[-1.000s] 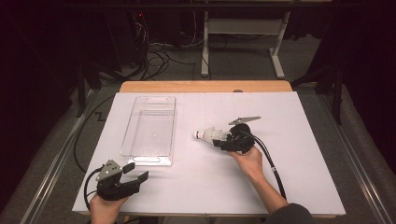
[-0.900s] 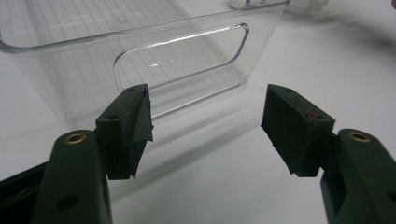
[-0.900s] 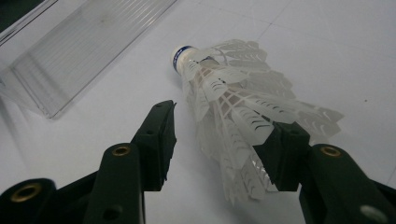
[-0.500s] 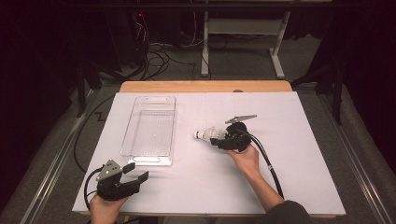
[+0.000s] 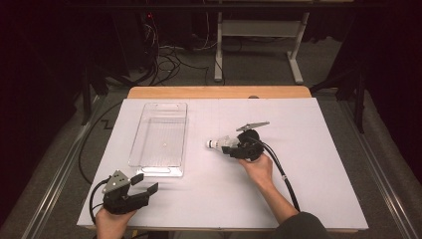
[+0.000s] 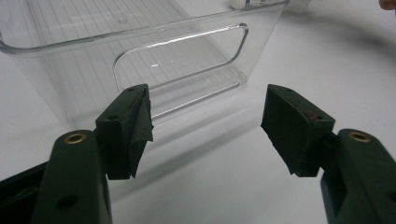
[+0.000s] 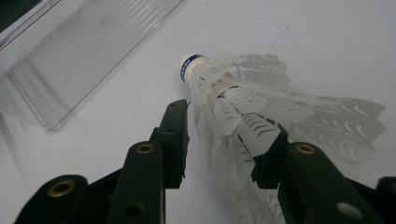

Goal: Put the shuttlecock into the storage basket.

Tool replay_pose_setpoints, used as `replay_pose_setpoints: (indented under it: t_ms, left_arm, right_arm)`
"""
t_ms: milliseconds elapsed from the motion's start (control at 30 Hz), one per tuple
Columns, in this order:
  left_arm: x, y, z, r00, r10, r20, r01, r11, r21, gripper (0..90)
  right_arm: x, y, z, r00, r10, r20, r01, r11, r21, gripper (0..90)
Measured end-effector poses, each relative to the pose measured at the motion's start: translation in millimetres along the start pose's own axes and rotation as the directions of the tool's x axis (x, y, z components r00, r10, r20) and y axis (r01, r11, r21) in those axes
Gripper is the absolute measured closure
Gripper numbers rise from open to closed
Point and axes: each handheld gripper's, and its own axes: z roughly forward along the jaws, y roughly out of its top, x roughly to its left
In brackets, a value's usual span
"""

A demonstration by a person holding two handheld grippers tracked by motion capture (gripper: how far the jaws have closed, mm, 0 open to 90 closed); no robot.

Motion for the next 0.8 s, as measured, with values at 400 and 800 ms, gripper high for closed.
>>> replay_pose_setpoints:
  t_ms: [400,800]
  left_arm:
    - [-0.1,0.0,-0.2,1.0,0.0,0.0,0.0,1.0,0.0,33.8]
    - [-0.2,-0.1,-0.3,1.0,0.001,0.001,-0.001,1.0,-0.001,33.8]
  right_arm:
    - [1.5,1.7,4.9,0.9999,0.012,-0.001,-0.012,1.0,0.016,77.1]
    - [1.7,1.0,3.5,0.9999,0.01,0.006,-0.01,1.0,0.023,84.3]
